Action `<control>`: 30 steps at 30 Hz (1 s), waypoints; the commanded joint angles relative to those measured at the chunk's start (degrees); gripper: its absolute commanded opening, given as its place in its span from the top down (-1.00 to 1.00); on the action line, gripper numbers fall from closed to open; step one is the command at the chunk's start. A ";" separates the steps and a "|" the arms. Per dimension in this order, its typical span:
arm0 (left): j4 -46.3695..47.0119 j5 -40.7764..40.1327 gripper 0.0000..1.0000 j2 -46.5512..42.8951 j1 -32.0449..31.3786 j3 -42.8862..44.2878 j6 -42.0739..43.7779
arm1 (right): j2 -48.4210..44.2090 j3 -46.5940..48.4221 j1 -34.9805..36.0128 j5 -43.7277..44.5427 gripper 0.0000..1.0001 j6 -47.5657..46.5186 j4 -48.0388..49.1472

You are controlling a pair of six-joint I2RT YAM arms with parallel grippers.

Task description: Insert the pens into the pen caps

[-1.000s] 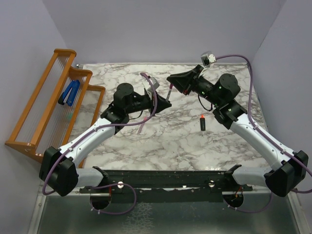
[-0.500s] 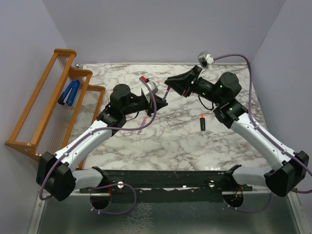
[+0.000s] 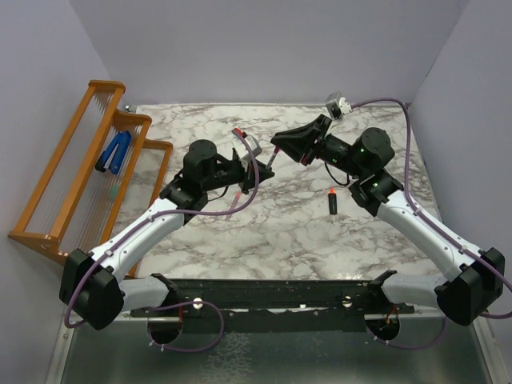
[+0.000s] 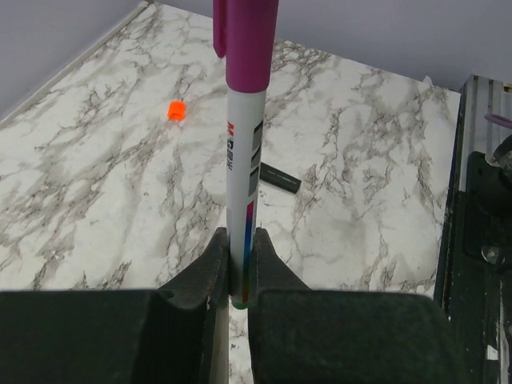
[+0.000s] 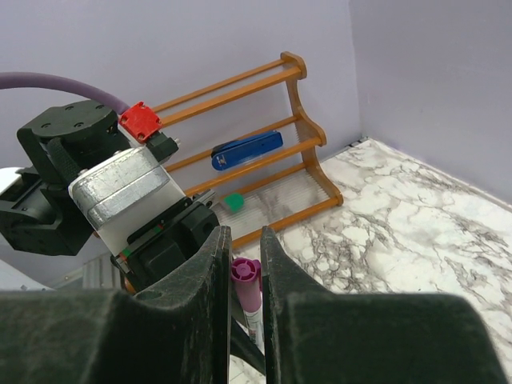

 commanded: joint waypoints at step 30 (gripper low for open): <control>30.60 -2.96 1.00 -5.48 0.12 14.70 -8.24 | 7.09 -22.17 6.31 -11.93 0.99 7.85 -14.22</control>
